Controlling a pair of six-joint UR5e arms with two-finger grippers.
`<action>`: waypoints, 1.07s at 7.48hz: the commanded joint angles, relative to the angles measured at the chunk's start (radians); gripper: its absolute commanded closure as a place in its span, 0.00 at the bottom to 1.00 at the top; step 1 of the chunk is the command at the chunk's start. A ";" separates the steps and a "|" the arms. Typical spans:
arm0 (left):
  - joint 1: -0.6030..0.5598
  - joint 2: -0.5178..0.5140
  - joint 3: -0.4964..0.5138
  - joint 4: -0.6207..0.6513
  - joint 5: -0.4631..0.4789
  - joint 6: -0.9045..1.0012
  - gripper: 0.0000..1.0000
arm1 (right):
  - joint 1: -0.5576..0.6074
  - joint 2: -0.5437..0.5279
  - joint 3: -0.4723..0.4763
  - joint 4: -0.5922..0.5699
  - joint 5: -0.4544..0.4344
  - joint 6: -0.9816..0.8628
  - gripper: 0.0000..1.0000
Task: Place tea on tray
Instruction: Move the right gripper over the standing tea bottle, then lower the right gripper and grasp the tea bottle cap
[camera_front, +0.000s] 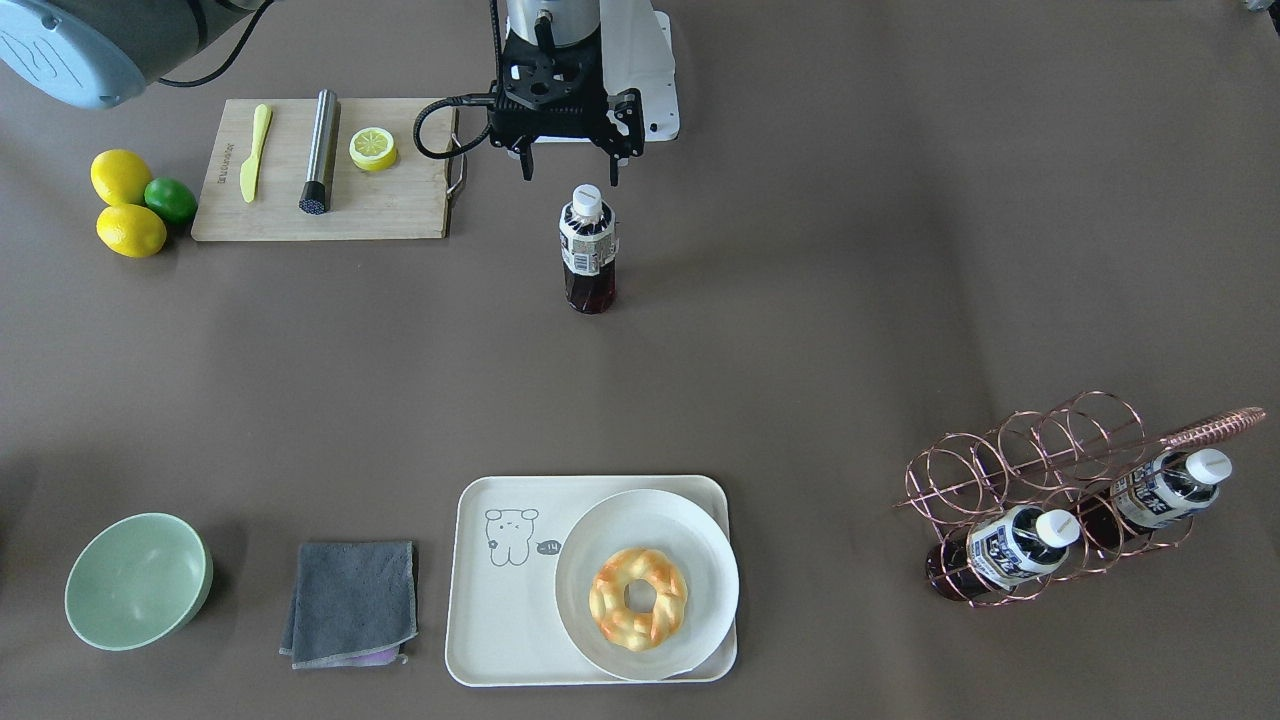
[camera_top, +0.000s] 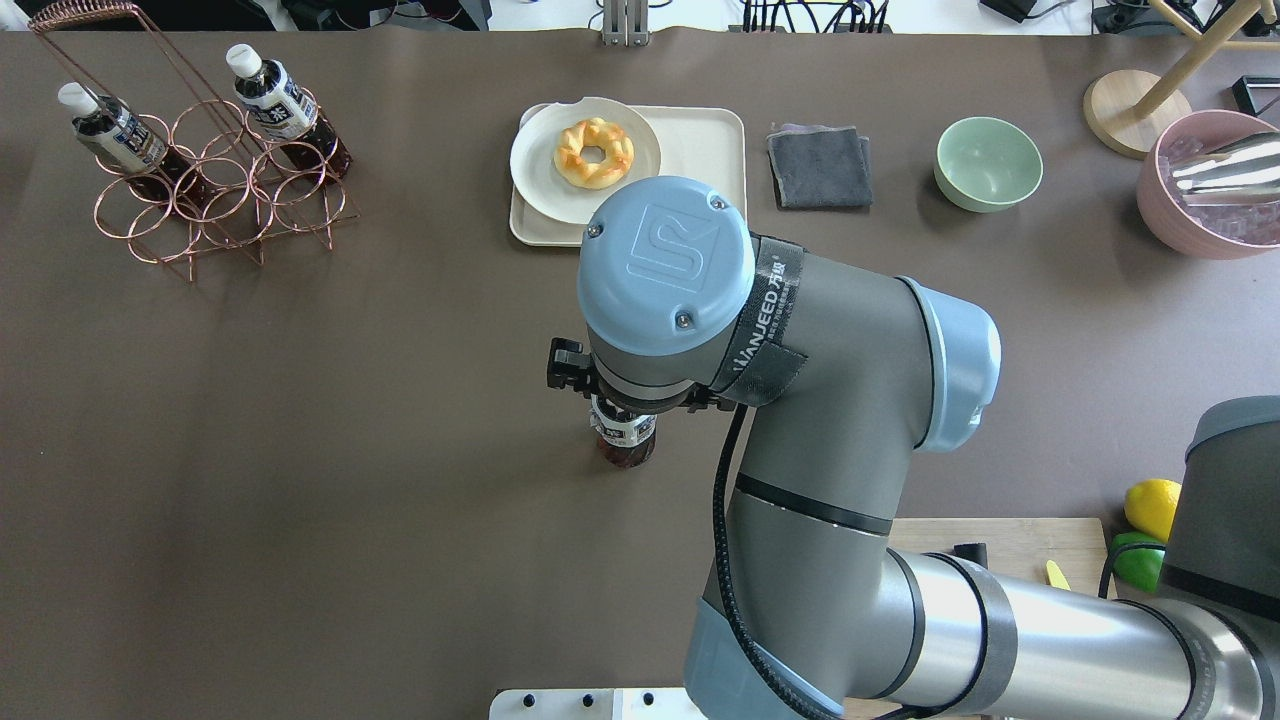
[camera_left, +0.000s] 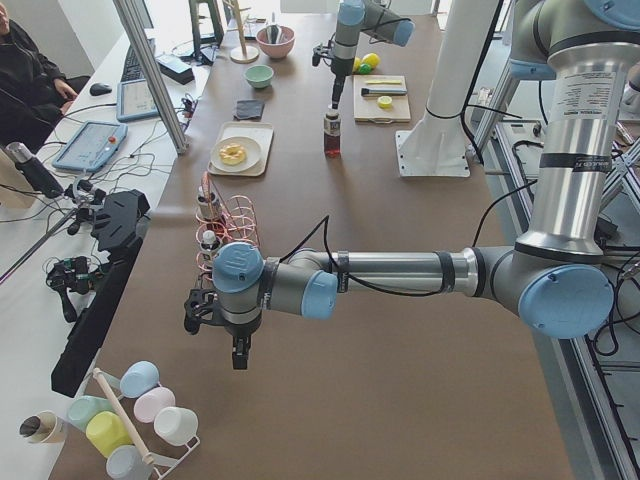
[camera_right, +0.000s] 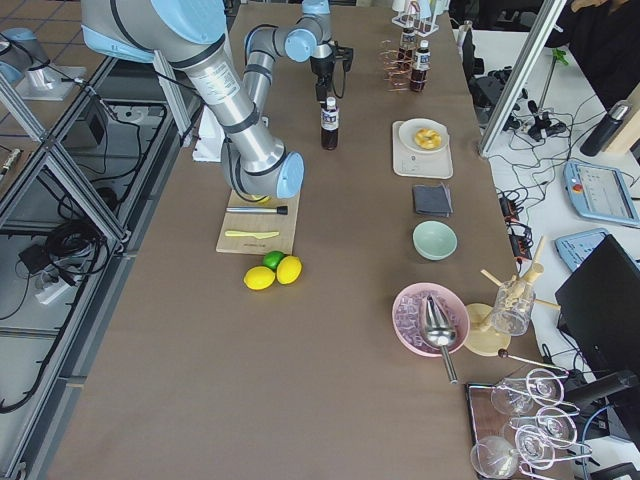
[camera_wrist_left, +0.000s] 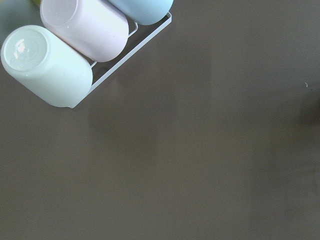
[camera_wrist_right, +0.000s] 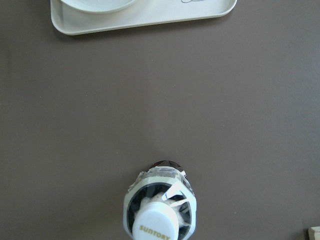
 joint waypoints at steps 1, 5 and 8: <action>0.000 -0.002 0.007 -0.001 0.002 0.000 0.02 | -0.003 0.001 -0.035 0.036 -0.018 -0.020 0.11; 0.000 -0.002 0.007 -0.001 0.003 0.000 0.02 | -0.003 0.001 -0.063 0.067 -0.024 -0.021 0.33; 0.000 -0.002 0.007 -0.001 0.003 0.000 0.02 | -0.003 0.002 -0.064 0.071 -0.029 -0.020 0.73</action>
